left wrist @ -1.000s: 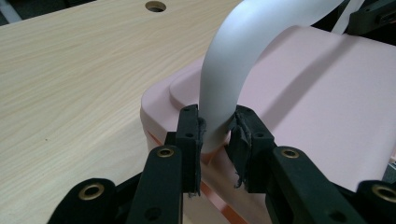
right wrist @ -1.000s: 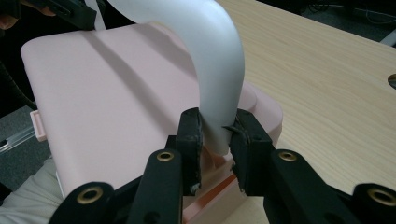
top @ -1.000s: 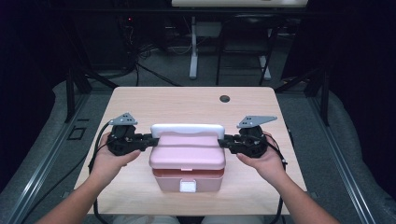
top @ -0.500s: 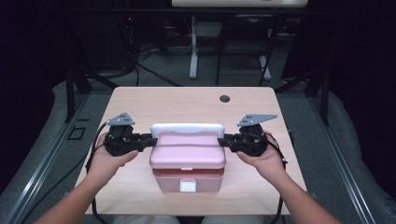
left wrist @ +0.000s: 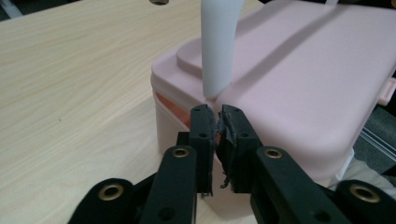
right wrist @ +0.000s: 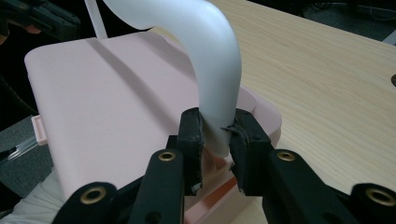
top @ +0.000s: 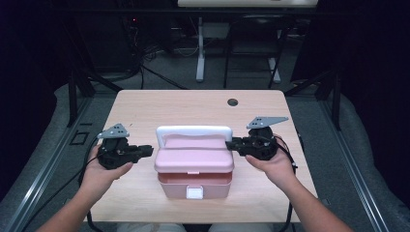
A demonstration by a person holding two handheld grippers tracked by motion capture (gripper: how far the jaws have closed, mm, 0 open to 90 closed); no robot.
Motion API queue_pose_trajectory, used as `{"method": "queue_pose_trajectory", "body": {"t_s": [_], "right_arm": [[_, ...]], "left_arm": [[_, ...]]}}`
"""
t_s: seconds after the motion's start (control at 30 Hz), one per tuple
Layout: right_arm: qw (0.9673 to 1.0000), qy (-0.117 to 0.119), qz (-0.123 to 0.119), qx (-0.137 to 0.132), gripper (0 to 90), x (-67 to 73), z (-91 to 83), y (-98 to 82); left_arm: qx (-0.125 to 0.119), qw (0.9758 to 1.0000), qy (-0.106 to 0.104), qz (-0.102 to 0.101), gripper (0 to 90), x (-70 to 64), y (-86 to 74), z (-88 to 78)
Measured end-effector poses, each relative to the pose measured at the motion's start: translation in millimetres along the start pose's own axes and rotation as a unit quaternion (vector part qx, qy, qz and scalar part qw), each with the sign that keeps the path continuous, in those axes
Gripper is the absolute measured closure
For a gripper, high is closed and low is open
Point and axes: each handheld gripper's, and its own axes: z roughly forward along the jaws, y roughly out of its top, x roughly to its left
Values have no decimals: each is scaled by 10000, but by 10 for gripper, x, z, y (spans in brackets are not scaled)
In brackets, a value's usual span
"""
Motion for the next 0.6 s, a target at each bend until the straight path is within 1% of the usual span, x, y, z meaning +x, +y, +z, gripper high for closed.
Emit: {"method": "queue_pose_trajectory", "body": {"t_s": [0.1, 0.13, 0.27, 0.37, 0.4, 0.5, 0.6], "right_arm": [[10000, -1, 2, 7, 744, -6, -4, 12], [10000, -1, 2, 7, 744, -6, -4, 12], [10000, 3, 44, -11, 744, -7, -4, 23], [10000, -10, 21, 1, 744, -8, -6, 34], [10000, -11, 18, 0, 743, -8, -6, 35], [10000, -6, 21, 4, 744, -14, -8, 35], [10000, -5, 29, 4, 744, -13, -8, 36]], "left_arm": [[144, 9999, -48, 42, 890, -22, -106, 26], [144, 9999, -48, 42, 893, -22, -106, 26], [218, 9997, -116, 45, 898, -47, -193, 78], [250, 9995, -208, 23, 900, -77, -215, 117], [276, 9993, -225, 61, 900, -90, -215, 131], [276, 9991, -298, 78, 900, -131, -215, 171], [334, 9986, -391, 126, 900, -176, -207, 214]]}}
